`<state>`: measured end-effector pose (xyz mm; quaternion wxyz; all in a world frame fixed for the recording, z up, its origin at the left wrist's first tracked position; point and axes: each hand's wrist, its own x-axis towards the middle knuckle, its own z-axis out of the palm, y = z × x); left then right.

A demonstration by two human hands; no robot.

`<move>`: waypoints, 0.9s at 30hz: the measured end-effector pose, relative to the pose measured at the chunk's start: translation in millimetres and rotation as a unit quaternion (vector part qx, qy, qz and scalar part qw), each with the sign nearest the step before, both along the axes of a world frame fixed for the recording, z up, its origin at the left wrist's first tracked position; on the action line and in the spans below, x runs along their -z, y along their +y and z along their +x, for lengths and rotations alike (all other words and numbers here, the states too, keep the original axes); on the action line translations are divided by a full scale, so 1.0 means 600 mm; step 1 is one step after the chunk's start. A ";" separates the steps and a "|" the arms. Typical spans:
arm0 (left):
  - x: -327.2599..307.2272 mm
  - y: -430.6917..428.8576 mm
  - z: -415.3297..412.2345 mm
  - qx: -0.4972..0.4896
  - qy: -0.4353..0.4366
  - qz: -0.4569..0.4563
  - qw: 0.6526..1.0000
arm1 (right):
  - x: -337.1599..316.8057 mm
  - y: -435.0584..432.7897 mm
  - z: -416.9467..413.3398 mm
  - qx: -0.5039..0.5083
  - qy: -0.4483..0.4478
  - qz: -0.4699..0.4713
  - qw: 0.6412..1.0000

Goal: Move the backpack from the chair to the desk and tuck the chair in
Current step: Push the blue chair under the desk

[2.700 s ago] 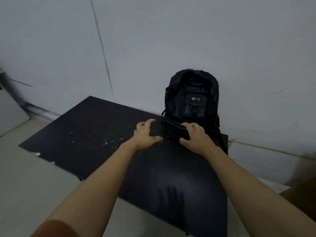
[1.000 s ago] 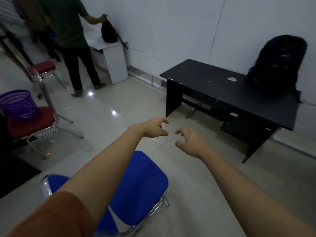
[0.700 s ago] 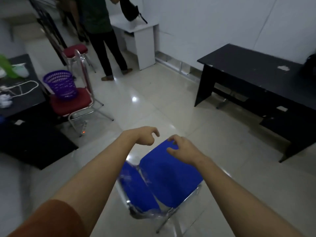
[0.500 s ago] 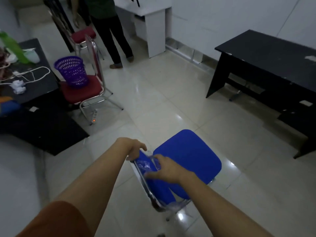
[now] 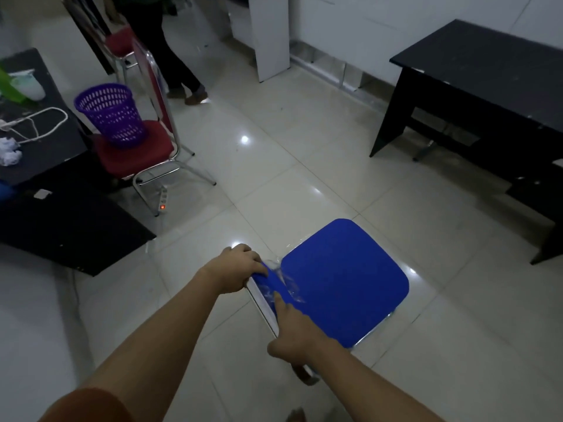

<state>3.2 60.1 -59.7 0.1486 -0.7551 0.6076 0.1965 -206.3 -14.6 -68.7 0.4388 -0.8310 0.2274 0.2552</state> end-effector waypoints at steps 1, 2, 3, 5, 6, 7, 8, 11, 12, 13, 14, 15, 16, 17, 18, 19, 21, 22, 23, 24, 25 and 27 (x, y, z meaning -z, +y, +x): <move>-0.005 -0.013 0.002 0.003 -0.007 -0.020 1.000 | -0.008 -0.015 0.005 0.004 -0.009 0.002 1.000; -0.013 -0.031 0.005 0.005 -0.012 -0.041 0.999 | -0.016 -0.034 0.011 0.010 -0.022 0.002 1.000; -0.020 -0.055 0.007 0.007 -0.015 -0.059 0.998 | -0.023 -0.057 0.016 0.019 -0.037 0.000 0.999; -0.035 -0.096 0.010 0.007 -0.022 -0.080 0.997 | -0.039 -0.094 0.024 0.029 -0.064 -0.017 0.997; -0.038 -0.117 0.010 0.007 -0.024 -0.084 0.996 | -0.045 -0.110 0.024 0.034 -0.073 -0.025 0.996; -0.042 -0.135 0.010 0.009 -0.025 -0.085 0.996 | -0.049 -0.123 0.022 0.039 -0.079 -0.029 0.996; -0.043 -0.151 0.010 0.010 -0.024 -0.088 0.996 | -0.053 -0.135 0.020 0.043 -0.085 -0.030 0.995; -0.054 -0.206 0.014 0.013 -0.021 -0.105 0.994 | -0.067 -0.182 0.017 0.061 -0.104 -0.029 0.992; -0.058 -0.224 0.016 0.014 -0.019 -0.111 0.994 | -0.068 -0.199 0.018 0.073 -0.114 -0.029 0.990; -0.068 -0.254 0.018 0.021 -0.014 -0.114 0.993 | -0.071 -0.223 0.016 0.095 -0.128 -0.029 0.987; -0.073 -0.263 0.023 0.019 -0.010 -0.118 0.993 | -0.072 -0.229 0.017 0.106 -0.142 -0.029 0.984; -0.080 -0.285 0.023 0.027 -0.010 -0.119 0.992 | -0.074 -0.244 0.013 0.124 -0.158 -0.029 0.979; -0.085 -0.302 0.024 0.037 -0.009 -0.117 0.992 | -0.075 -0.254 0.008 0.139 -0.167 -0.027 0.976; -0.088 -0.312 0.024 0.046 -0.008 -0.112 0.993 | -0.075 -0.260 0.005 0.148 -0.170 -0.025 0.974; -0.090 -0.326 0.023 0.051 -0.008 -0.110 0.993 | -0.075 -0.269 0.001 0.153 -0.168 -0.023 0.973; -0.091 -0.332 0.024 0.058 -0.010 -0.108 0.992 | -0.074 -0.275 0.000 0.156 -0.165 -0.019 0.974; -0.094 -0.344 0.028 0.069 -0.010 -0.104 0.992 | -0.071 -0.289 0.001 0.159 -0.167 -0.010 0.973; -0.094 -0.349 0.031 0.075 -0.007 -0.103 0.992 | -0.070 -0.295 0.002 0.162 -0.171 -0.006 0.972; -0.095 -0.353 0.033 0.084 -0.004 -0.102 0.991 | -0.070 -0.299 0.002 0.166 -0.178 -0.003 0.970; -0.096 -0.356 0.034 0.094 -0.001 -0.103 0.990 | -0.071 -0.300 0.001 0.165 -0.184 -0.003 0.969; -0.098 -0.358 0.036 0.103 0.003 -0.102 0.989 | -0.072 -0.301 0.000 0.166 -0.184 0.000 0.969; -0.098 -0.358 0.041 0.129 0.013 -0.102 0.986 | -0.072 -0.296 -0.003 0.175 -0.170 -0.003 0.970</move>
